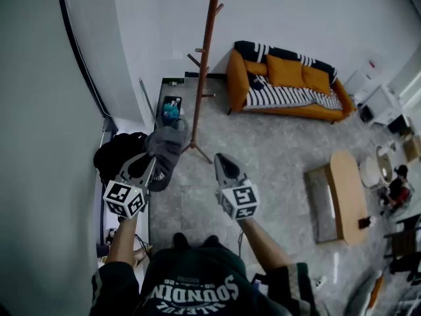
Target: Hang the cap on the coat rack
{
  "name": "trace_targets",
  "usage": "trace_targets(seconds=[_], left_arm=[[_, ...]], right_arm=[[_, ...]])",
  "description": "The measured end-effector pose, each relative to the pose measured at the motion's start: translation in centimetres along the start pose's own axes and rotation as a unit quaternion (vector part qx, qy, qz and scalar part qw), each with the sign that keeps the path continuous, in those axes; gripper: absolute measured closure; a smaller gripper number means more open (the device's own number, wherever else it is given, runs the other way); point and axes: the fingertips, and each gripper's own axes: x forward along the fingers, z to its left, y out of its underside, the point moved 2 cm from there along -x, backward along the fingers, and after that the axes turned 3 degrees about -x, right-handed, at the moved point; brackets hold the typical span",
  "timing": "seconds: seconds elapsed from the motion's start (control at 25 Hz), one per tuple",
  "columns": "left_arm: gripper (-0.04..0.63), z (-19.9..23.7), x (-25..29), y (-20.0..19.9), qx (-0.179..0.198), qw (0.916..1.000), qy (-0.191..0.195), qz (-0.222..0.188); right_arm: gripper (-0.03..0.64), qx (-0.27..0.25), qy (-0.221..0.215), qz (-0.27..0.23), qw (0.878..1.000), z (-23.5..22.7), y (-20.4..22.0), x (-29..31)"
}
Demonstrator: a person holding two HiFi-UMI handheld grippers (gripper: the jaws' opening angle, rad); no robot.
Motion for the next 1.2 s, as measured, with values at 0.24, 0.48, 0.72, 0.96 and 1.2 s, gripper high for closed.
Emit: trace_targets(seconds=[0.24, 0.48, 0.72, 0.96, 1.2], left_arm=[[0.543, -0.3, 0.4, 0.8, 0.0, 0.9999, 0.01, 0.004], [0.543, -0.4, 0.3, 0.6, -0.004, 0.9999, 0.016, 0.004], [0.543, 0.2, 0.1, 0.2, -0.002, 0.9998, 0.02, 0.0], [0.543, 1.7, -0.2, -0.6, 0.001, 0.9998, 0.021, -0.005], [0.543, 2.9, -0.3, -1.6, 0.013, 0.9997, 0.022, -0.006]], right_arm=[[0.618, 0.0, -0.002, -0.01, 1.0, 0.8, 0.0, -0.2], [0.618, -0.004, -0.012, -0.004, 1.0, 1.6, 0.1, 0.0], [0.618, 0.001, -0.012, -0.006, 1.0, 1.8, -0.4, 0.4], [0.618, -0.005, -0.003, 0.007, 1.0, 2.0, -0.6, 1.4], [0.618, -0.005, 0.004, 0.012, 1.0, 2.2, -1.0, 1.9]])
